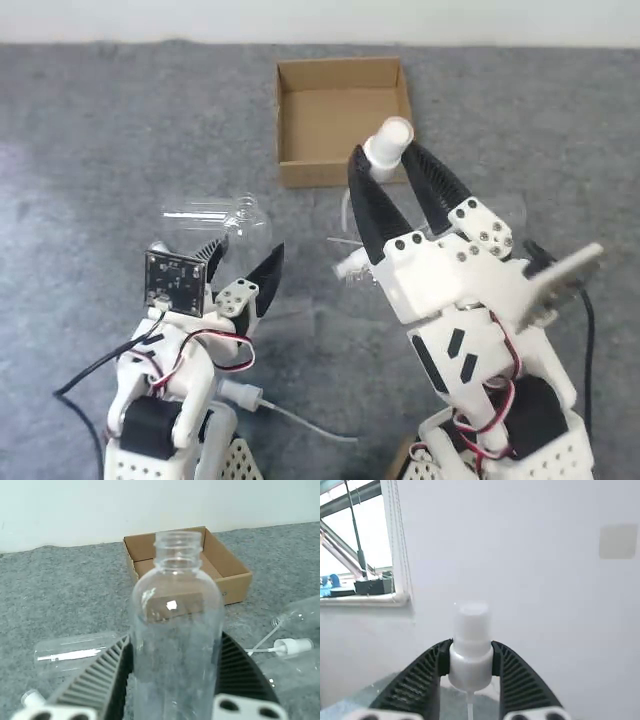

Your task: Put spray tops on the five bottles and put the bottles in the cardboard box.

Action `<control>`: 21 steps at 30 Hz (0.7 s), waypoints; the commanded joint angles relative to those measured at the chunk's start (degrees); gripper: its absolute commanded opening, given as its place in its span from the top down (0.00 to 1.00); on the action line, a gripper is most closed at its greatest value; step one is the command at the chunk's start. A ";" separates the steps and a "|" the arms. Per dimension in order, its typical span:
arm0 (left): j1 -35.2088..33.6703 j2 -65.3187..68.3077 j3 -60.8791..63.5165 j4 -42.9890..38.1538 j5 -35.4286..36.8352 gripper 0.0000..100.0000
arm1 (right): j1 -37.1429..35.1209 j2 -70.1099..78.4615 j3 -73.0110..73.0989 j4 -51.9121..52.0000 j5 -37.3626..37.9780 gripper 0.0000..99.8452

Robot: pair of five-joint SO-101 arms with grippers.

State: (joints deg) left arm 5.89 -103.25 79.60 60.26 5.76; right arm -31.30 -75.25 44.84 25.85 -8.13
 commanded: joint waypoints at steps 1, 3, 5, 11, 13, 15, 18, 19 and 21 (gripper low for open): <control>0.09 -1.14 -0.40 -1.41 0.26 0.80 | -2.95 2.15 -3.87 -7.78 -0.09 0.99; 0.09 -1.14 -0.40 -1.41 0.18 0.80 | -4.18 4.53 -3.87 -10.51 -0.09 0.99; 0.18 -1.14 -0.40 -1.58 0.18 0.80 | -4.97 6.90 -3.96 -13.32 -0.09 0.99; 0.18 -1.14 0.92 -7.47 0.09 0.80 | -5.67 11.38 -7.65 -17.98 -0.53 0.99; 0.18 -1.14 2.42 -10.81 0.09 0.80 | -6.90 12.53 -9.93 -17.89 -0.53 0.99; 0.18 -1.14 3.74 -13.01 0.09 0.80 | -8.57 13.58 -11.96 -17.71 -0.53 0.99; 0.18 -1.14 4.00 -13.27 0.09 0.80 | -10.95 15.96 -15.21 -15.34 -0.44 0.99; 0.18 -1.14 4.00 -13.27 0.09 0.80 | -11.30 17.01 -16.26 -14.64 -0.44 0.99; 0.18 -1.14 4.00 -13.36 0.09 0.80 | -11.30 19.30 -18.20 -14.20 -0.44 0.99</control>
State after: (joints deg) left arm 5.89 -103.25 84.09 48.57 5.76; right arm -41.67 -60.57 33.05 10.20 -8.13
